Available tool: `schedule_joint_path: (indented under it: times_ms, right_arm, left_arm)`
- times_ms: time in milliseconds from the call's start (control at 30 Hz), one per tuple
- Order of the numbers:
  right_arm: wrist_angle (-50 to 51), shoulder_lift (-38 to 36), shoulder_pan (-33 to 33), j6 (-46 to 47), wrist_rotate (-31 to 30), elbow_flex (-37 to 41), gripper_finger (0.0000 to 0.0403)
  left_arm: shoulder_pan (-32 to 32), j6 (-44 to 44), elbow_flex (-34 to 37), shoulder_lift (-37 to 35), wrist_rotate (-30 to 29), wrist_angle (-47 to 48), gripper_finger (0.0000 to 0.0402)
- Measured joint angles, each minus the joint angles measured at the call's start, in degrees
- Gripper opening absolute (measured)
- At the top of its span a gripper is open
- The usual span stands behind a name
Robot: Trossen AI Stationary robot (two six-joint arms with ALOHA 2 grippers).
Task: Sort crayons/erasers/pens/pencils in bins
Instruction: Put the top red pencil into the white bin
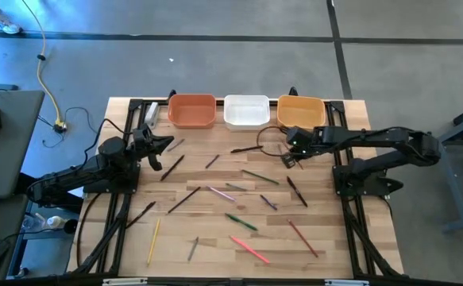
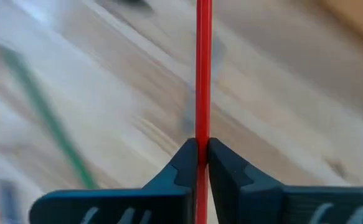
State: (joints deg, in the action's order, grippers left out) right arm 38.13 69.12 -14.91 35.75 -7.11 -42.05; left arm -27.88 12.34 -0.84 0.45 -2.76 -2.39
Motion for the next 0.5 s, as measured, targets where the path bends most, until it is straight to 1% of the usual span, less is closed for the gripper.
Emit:
schedule_joint_path:
  times_ms: [67, 167, 333, 400, 500]
  right_arm:
    - [-6.6, 0.0, 1.0, -3.4, -1.6, -0.9, 0.0012]
    - [-19.3, 0.3, 0.8, -8.9, -2.8, -1.1, 0.0012]
    - [-35.2, 3.9, -2.9, -17.5, -3.4, -1.1, 0.0012]
    - [-37.7, 6.7, -5.3, -20.7, -3.3, -2.5, 0.0012]
    - [-37.5, 12.1, -8.8, -26.0, -2.8, -7.7, 0.0012]
  left_arm:
    - [0.0, 0.0, 0.0, 0.0, 0.0, 0.0, 0.0]
    - [0.0, 0.0, 0.0, 0.0, 0.0, 0.0, 0.0]
    - [0.0, 0.0, 0.0, 0.0, 0.0, 0.0, 0.0]
    - [0.0, 0.0, 0.0, 0.0, 0.0, 0.0, 0.0]
    - [0.0, 0.0, 0.0, 0.0, 0.0, -0.1, 0.0]
